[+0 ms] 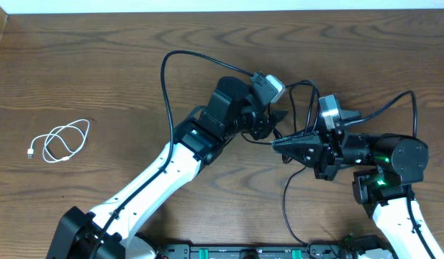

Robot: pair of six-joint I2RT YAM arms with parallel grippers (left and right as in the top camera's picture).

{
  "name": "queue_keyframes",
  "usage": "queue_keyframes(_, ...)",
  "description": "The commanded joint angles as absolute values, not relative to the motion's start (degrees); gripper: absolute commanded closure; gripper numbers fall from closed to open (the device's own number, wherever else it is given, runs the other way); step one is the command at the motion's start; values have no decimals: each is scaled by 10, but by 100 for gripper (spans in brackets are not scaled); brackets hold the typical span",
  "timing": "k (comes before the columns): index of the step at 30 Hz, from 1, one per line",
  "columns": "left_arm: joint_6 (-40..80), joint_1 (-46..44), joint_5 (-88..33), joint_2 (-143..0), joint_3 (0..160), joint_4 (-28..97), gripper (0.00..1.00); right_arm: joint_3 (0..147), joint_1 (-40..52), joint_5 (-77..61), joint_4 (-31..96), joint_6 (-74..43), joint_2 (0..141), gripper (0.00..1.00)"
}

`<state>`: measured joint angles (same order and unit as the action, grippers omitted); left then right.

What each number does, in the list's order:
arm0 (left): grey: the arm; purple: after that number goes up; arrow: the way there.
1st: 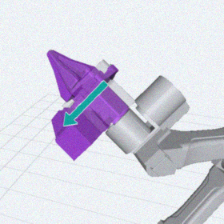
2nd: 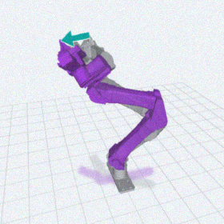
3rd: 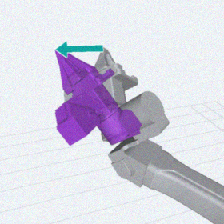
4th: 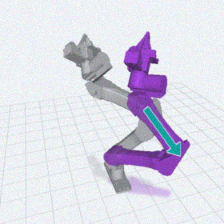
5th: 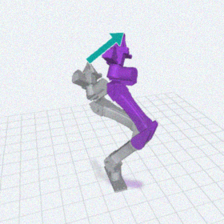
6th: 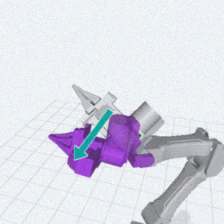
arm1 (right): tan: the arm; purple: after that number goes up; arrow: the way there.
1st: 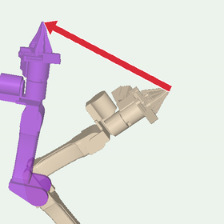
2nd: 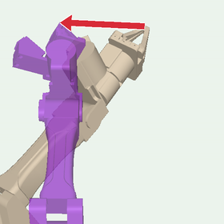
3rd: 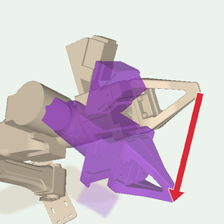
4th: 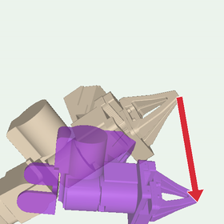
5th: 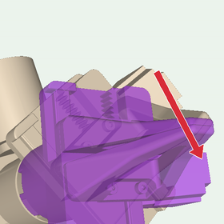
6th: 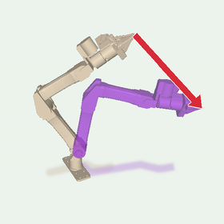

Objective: Untangle cables
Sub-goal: 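Grasp a black cable with the right gripper and pull it rightward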

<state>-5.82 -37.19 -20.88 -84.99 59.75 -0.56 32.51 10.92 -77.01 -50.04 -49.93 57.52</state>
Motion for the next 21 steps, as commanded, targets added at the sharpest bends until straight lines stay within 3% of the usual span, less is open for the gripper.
queue_keyframes(1,-64,-372,-59,-850,602,-14,37,329,113,-766,-507,-529,569,99)
queue_keyframes(4,-64,-370,196,-853,602,-14,36,329,112,-765,-558,-578,569,99)
queue_keyframes(7,-64,-352,353,-857,602,-9,36,329,112,-767,-645,-631,569,99)
queue_keyframes(17,-64,-293,379,-857,602,15,36,329,87,-778,-673,-662,569,99)
queue_keyframes(21,-64,-297,302,-857,602,37,36,329,85,-777,-673,-662,570,99)
